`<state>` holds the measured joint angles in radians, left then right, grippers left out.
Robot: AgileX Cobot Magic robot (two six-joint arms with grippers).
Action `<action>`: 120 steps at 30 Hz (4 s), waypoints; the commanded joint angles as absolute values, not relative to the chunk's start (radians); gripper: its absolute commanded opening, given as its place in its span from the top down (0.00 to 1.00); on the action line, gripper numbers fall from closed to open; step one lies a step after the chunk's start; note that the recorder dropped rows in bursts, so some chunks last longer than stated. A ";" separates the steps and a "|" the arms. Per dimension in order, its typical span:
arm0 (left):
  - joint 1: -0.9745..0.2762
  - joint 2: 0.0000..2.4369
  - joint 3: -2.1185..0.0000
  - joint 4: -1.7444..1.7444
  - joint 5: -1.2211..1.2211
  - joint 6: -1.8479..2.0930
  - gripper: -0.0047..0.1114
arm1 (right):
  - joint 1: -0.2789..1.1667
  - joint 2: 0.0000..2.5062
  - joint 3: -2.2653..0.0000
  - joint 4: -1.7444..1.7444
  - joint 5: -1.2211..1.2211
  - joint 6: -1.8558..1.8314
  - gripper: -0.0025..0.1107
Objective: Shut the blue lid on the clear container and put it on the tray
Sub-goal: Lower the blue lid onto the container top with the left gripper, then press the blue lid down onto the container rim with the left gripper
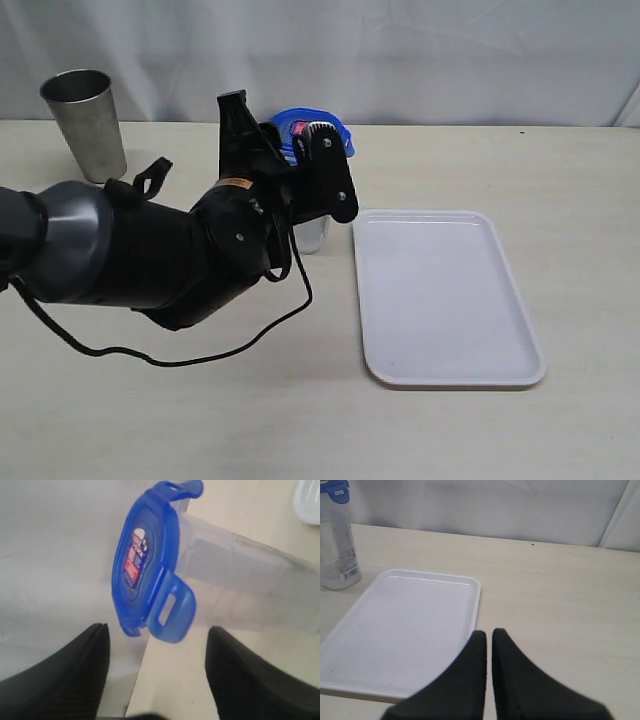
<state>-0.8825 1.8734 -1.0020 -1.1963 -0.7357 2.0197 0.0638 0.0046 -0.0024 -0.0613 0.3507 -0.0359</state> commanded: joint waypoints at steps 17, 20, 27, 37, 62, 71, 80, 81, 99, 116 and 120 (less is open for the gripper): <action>-0.885 1.696 -0.862 -1.348 -0.656 1.978 0.49 | 0.060 0.000 0.000 -0.059 0.340 -0.037 0.94; -0.885 1.683 -0.862 -1.348 -0.660 1.911 0.60 | 0.060 0.000 0.000 -0.059 0.340 -0.037 0.94; -0.879 1.657 -0.862 -1.309 -0.600 1.781 0.96 | 0.060 0.000 0.000 -0.059 0.340 -0.037 0.94; -0.626 1.657 -1.009 -1.302 -0.083 1.491 0.96 | 0.060 0.000 0.000 -0.059 0.340 -0.037 0.94; -0.487 1.882 -1.252 -1.396 0.361 1.493 0.96 | 0.060 0.000 0.000 -0.059 0.340 -0.037 0.94; -0.487 1.884 -1.252 -1.398 0.333 1.523 0.96 | 0.060 0.000 0.000 -0.059 0.340 -0.037 0.94; -0.489 1.884 -1.315 -1.400 0.315 1.524 0.96 | 0.060 0.000 0.000 -0.059 0.340 -0.037 0.94; -0.489 1.884 -1.321 -1.400 0.325 1.524 0.96 | 0.060 0.000 0.000 -0.059 0.340 -0.037 0.94; -0.489 1.943 -1.332 -1.400 0.336 1.520 0.96 | 0.060 0.000 0.000 -0.059 0.340 -0.037 0.94; -0.489 1.891 -1.332 -1.389 0.342 1.540 0.96 | 0.060 0.000 0.000 -0.059 0.340 -0.037 0.94; -0.486 1.854 -1.332 -1.349 0.363 1.550 0.96 | 0.060 0.000 0.000 -0.059 0.340 -0.037 0.94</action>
<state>-0.4884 1.8855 -1.3320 -1.3827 0.3425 1.5403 0.0638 0.0046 -0.0024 -0.0613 0.3507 -0.0359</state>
